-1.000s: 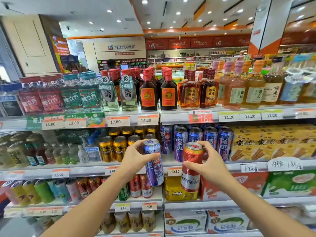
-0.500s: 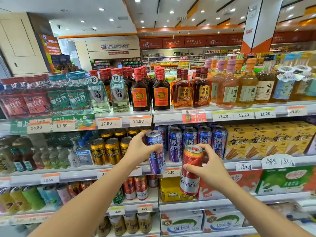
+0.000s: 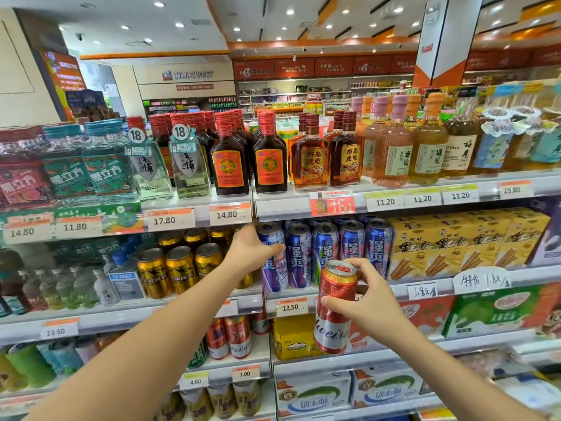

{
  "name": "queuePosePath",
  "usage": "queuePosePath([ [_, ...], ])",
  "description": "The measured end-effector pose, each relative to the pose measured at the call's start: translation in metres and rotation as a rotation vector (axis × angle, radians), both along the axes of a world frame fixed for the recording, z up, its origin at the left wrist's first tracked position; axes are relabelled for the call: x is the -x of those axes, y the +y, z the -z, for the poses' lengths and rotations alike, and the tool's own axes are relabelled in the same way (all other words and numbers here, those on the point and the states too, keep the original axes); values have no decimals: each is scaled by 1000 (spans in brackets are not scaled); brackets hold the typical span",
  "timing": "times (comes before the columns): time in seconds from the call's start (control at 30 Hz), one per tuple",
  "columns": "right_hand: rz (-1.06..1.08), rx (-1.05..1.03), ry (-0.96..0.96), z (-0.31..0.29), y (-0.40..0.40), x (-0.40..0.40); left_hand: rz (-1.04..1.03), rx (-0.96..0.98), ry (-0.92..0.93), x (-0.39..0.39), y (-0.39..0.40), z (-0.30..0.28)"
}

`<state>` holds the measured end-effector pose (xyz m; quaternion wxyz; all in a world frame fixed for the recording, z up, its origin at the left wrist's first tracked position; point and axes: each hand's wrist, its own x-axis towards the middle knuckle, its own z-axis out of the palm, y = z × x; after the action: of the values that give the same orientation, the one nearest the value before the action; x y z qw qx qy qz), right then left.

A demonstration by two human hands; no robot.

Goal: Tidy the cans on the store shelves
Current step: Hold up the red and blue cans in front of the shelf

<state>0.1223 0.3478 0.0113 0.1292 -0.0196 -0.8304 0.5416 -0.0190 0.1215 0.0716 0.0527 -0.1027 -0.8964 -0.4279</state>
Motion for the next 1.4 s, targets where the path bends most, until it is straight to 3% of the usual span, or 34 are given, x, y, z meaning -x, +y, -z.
queuePosePath([
  [0.67,31,0,-57,18,4,10,-61,56,52,27,18,27],
  [1.4,4,13,-68,25,-22,15,8,152,129,18,7,32],
])
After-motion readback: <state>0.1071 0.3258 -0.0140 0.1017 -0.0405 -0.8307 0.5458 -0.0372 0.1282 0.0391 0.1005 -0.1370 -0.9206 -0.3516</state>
